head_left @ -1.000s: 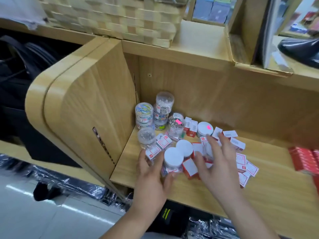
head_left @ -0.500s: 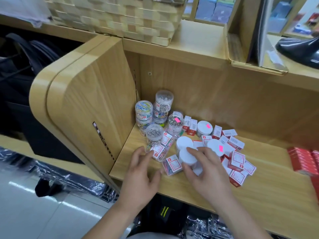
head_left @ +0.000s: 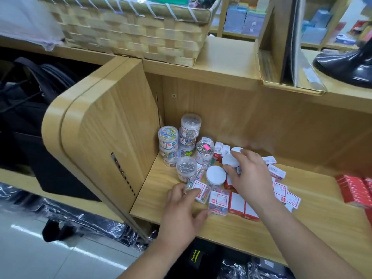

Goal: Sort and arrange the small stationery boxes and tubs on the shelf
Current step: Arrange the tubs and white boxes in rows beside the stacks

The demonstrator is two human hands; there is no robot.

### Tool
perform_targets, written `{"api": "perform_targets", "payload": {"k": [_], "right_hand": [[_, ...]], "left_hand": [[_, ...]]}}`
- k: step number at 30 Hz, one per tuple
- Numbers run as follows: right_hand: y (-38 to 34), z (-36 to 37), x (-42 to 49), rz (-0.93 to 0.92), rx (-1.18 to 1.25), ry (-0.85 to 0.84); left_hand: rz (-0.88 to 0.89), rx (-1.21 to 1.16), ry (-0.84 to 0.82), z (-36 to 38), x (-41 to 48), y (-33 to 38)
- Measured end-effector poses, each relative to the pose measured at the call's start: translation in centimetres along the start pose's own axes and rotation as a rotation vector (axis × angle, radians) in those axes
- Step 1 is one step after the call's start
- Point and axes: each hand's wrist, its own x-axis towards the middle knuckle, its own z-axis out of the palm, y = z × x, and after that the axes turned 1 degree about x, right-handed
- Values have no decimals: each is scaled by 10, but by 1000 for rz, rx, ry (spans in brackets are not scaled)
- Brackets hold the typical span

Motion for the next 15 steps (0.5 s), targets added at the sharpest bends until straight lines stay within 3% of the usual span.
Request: {"api": "perform_targets", "payload": {"k": [3,7,11,15], "right_hand": [[-18,-5,-26,-128,104,71],[-38,10,-55,-326,145,-98],[-32,35,-59,-354,-48,-219],[-23,28,-61,-357,-130,-208]], "left_hand": [[-31,-87,22,-12,-2,-4],[-93,-178,146,-36,13,-21],[-120,-250,-46,-35,50,-26],[-72,-229,-65,-23,53,-13]]}}
